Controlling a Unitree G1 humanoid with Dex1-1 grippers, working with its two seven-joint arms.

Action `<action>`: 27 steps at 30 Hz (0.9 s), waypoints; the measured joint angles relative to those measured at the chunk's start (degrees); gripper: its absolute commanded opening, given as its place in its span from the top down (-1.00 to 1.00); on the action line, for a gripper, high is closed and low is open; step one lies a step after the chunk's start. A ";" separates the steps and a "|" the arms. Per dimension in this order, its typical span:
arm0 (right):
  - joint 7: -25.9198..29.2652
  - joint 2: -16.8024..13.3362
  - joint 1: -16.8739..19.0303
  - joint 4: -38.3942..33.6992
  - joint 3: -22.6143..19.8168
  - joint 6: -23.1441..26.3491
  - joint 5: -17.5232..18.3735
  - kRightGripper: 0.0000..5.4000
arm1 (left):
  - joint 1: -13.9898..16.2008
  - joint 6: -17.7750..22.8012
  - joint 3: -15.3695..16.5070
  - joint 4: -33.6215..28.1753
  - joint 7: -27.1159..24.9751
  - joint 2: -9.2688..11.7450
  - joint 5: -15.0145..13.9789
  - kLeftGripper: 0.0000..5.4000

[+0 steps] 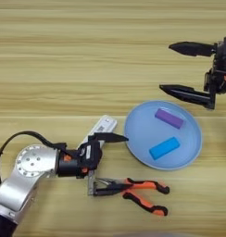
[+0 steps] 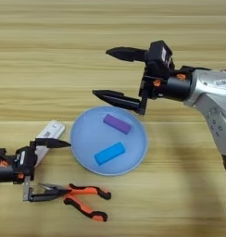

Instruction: Move the objects on the table

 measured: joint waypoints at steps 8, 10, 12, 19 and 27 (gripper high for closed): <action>0.02 0.00 0.45 0.66 0.01 -0.23 -0.94 -1.00 | -0.72 2.82 2.88 -7.95 2.42 -0.63 -4.81 -0.99; -0.15 0.00 1.14 0.97 0.01 -0.42 -1.42 -1.00 | -1.36 3.15 4.02 -9.09 3.93 -1.50 -6.21 -0.99; -0.39 0.00 2.26 1.20 0.06 -1.14 -2.29 -1.00 | -2.09 3.32 5.07 -9.57 6.38 -3.19 -6.96 -0.99; -0.50 0.00 5.44 1.05 0.68 -2.49 -3.68 -1.00 | -6.92 3.39 8.19 -9.51 17.43 -9.60 -6.55 -0.99; -0.80 0.00 9.40 -0.45 2.03 -3.49 -5.42 -1.00 | -10.82 2.74 11.23 -5.55 32.17 -14.12 2.78 -0.99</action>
